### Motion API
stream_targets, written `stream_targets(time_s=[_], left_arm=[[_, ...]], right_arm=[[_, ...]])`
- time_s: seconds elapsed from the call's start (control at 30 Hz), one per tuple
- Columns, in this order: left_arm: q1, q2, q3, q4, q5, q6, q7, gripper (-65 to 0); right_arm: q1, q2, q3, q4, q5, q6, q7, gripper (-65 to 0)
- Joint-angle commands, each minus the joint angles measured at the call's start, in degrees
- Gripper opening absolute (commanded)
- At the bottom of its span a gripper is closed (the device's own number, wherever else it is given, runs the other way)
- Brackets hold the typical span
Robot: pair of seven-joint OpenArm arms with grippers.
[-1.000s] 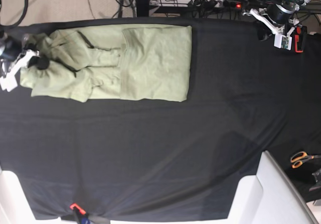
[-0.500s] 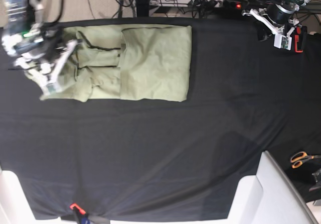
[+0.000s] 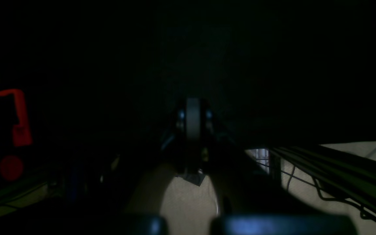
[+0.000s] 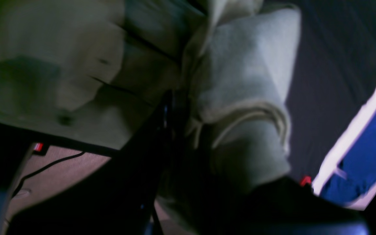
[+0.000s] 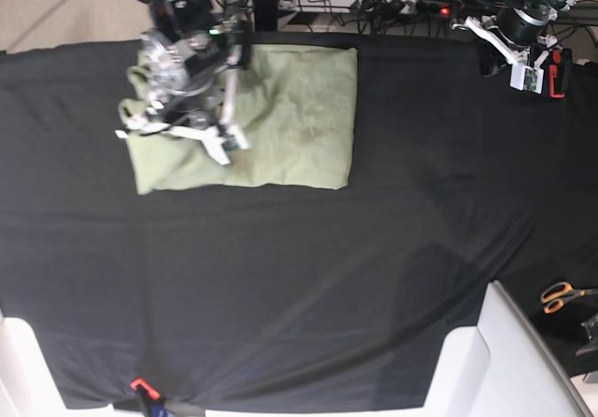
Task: Fold the T-shirt properly
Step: 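Grasp the strip's other end with the right gripper and fold it over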
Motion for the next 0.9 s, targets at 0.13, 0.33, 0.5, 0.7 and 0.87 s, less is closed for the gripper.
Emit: stream_targets(time_s=[0.13, 0.33, 0.5, 0.7, 0.87], left_arm=[[0.3, -0.6, -0.4, 0.9, -0.4, -0.1, -1.0, -65.0], [0.2, -0.8, 3.1, 0.9, -0.4, -0.1, -1.0, -65.0], [0.1, -0.7, 4.3, 0.9, -0.4, -0.1, -1.0, -65.0], [0.1, -0.9, 4.2, 0.9, -0.4, -0.1, -1.0, -65.0], [0.2, -0.9, 4.2, 0.9, -0.4, -0.1, -1.0, -65.0]], right_arm=[[1.1, -1.0, -2.7, -2.1, -0.4, -3.7, 0.3, -64.4], [3.6, -1.0, -4.8, -2.2, 11.7, -4.6, -3.9, -64.4], [5.1, -1.0, -4.7, -2.2, 17.7, -7.4, -6.0, -64.4], [5.6, -0.9, -4.8, -2.2, 28.8, -12.4, -6.9, -64.4], [6.3, -0.9, -4.8, -2.5, 30.1, -14.7, -6.2, -64.4]])
